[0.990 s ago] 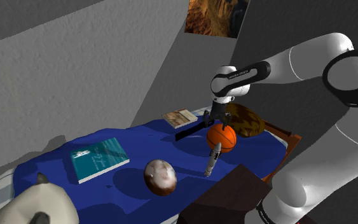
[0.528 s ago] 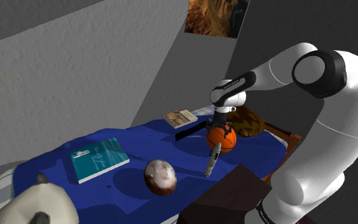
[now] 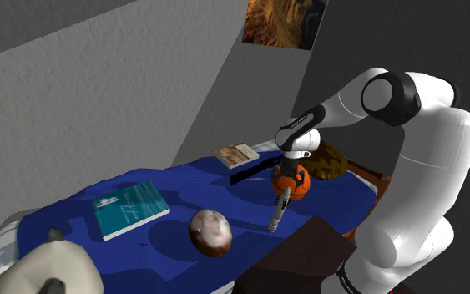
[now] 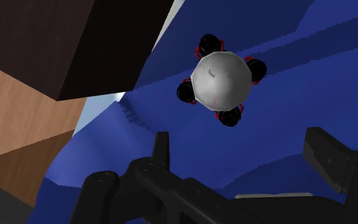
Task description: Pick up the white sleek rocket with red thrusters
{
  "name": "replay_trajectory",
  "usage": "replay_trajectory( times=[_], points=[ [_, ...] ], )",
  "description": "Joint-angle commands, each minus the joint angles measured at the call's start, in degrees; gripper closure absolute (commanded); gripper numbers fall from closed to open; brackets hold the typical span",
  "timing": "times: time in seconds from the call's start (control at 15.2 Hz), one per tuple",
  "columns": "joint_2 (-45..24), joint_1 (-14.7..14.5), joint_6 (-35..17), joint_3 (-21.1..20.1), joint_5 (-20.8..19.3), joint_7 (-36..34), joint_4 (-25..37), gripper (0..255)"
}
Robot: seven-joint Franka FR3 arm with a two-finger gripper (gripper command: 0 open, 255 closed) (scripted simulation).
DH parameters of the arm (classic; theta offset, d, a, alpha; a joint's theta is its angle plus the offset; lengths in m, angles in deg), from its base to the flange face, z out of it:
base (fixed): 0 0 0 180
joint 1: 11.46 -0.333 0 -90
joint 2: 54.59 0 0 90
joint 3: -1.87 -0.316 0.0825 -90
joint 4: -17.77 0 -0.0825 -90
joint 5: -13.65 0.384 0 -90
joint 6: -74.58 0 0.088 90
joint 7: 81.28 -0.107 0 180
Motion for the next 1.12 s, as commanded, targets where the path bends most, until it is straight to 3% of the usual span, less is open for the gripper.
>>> replay_trajectory(
  times=[0.0,0.2,0.26,1.06],
  points=[
    [-1.4,0.0,-1.4,-0.1,0.2,0.1,0.0,0],
    [-2.5,0.1,-2.4,-0.1,0.3,0.2,0.0,0],
    [-2.3,0.1,-2.4,-0.1,0.3,0.2,-0.1,255],
    [-0.4,0.0,-0.4,0.0,0.1,0.0,0.0,255]
  ],
)
